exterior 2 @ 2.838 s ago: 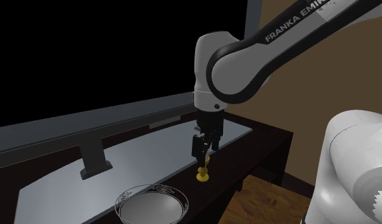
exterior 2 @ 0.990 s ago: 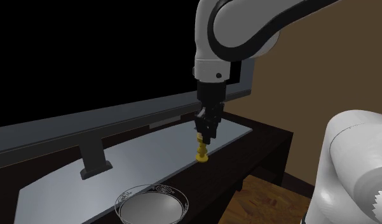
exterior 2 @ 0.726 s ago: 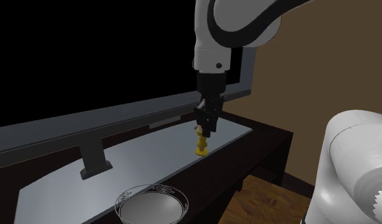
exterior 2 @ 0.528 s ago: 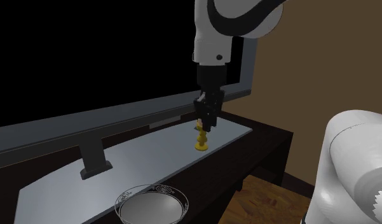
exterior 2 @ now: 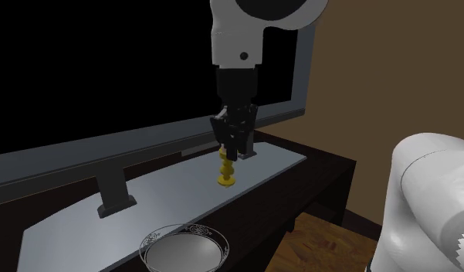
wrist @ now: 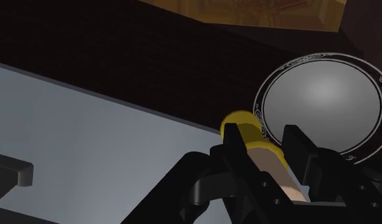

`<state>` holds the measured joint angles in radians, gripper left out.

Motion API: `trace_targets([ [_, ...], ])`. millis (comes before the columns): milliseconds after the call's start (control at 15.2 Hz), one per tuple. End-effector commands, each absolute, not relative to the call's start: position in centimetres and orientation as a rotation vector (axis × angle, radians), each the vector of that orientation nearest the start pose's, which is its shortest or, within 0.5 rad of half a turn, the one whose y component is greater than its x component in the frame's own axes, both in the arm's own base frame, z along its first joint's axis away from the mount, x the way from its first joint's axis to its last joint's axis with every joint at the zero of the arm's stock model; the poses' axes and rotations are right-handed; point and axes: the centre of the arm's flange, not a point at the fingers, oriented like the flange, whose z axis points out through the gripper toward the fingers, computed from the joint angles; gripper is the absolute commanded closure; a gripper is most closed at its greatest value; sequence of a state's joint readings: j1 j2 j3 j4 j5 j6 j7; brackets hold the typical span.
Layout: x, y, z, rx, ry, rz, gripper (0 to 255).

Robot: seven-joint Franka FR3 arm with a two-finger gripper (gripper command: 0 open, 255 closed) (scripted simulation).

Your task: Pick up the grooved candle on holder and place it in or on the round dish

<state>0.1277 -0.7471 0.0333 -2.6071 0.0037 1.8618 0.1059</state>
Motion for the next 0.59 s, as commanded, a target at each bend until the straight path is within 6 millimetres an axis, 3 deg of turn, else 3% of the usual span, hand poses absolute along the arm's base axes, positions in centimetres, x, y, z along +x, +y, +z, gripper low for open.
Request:
trace_targets([
  [0,32.3,8.2,48.5,-3.159,-0.07,-0.006,255],
  [528,33.6,19.0,49.9,-3.159,-0.07,-0.006,255],
])
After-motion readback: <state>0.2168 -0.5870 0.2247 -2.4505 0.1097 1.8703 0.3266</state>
